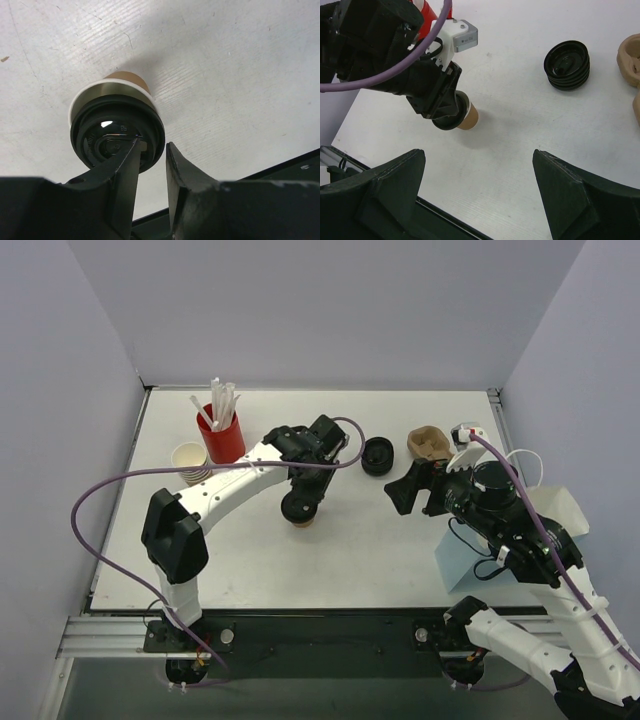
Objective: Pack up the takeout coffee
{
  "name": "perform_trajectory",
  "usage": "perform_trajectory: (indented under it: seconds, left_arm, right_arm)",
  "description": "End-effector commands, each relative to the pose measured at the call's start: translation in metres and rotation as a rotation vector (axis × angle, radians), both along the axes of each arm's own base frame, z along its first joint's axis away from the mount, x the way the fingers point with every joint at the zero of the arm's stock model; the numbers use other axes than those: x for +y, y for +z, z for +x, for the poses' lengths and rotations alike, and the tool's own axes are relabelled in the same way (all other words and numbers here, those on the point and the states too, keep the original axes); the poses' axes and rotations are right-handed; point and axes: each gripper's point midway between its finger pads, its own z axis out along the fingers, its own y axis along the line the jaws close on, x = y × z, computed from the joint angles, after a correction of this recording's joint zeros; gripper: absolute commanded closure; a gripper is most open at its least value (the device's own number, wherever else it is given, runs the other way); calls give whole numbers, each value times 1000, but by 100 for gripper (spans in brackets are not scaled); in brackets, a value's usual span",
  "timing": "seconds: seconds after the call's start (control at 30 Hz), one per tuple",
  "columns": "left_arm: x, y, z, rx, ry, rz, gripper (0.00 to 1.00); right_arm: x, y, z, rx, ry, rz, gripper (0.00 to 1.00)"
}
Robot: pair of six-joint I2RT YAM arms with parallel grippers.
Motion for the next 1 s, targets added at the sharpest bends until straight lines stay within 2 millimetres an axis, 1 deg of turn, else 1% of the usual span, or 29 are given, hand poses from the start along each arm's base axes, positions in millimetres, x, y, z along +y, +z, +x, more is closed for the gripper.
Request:
perform_trajectory:
  seconds: [0.0,0.07,0.1,0.13,0.17,0.2,0.23,0.27,0.3,0.33,0.37,0.4,0.43,0.47,0.5,0.53,0.57,0.6,0.63,0.67,0.73,0.77,0.83,0.87,0.9,0.97]
  left_arm:
    - [4,61,31,-139,59,-177,61]
    - [16,80,37,-191,87,-230,60]
    - [31,84,46,-211,128,-239,59]
    - [40,89,49,-231,148,-250,59]
    - [51,104,50,-282,169,-285,57]
    - [61,92,47,-269,184,-274,56]
    - [78,89,51,-274,226,-276,56]
    - [85,101,48,-315,235,-321,56]
    - [90,79,38,-267,238,-318,55]
    - [102,83,35,-293,264,-336,55]
    - [96,81,30,-282,237,-379,55]
    - [101,60,20,-239,244,-369,55]
    - [104,61,16,-244,249,-386,56]
    - [102,57,13,-237,246,-408,56]
    - [102,53,8,-226,248,-418,56]
    - [106,40,0,-206,255,-411,56]
    - [106,37,-1,-205,258,-419,56]
    - [108,33,-3,-201,265,-418,56]
    - [112,23,-6,-189,271,-403,56]
    - [116,20,-5,-189,283,-391,56]
    - [124,12,-6,-176,291,-368,56]
    - [132,9,-4,-169,310,-359,56]
    - [142,10,-4,-176,313,-346,56]
    - [147,10,-4,-176,312,-341,56]
    - [157,11,0,-186,335,-339,56]
    - [168,12,1,-203,355,-320,56]
  right_arm:
    - [3,14,1,-21,14,6,7]
    - [8,13,2,-8,28,7,7]
    - [12,11,5,8,31,3,7]
    - [15,11,7,14,33,5,7]
    - [21,5,12,39,42,-10,7]
    - [25,2,15,56,42,-13,7]
    - [30,5,17,59,52,-14,8]
    - [42,-5,22,93,73,-37,9]
    - [50,-8,24,107,86,-47,9]
    - [57,-5,28,105,95,-52,10]
    - [67,-19,36,141,95,-92,11]
    - [78,-21,36,143,124,-113,11]
    - [85,-19,41,141,127,-118,12]
    - [98,-33,47,177,140,-151,13]
    - [107,-38,48,187,155,-168,13]
    - [113,-43,52,193,163,-184,13]
    - [124,-52,61,216,166,-207,14]
    - [131,-59,62,228,172,-224,14]
    - [136,-64,66,235,175,-240,14]
    - [143,-77,72,257,179,-269,15]
    - [152,-92,76,276,192,-305,16]
    - [158,-107,79,301,199,-334,16]
    - [162,-121,79,329,201,-354,19]
    - [165,-131,79,353,199,-366,21]
    - [162,-137,81,356,176,-383,22]
    - [165,-147,82,379,158,-387,28]
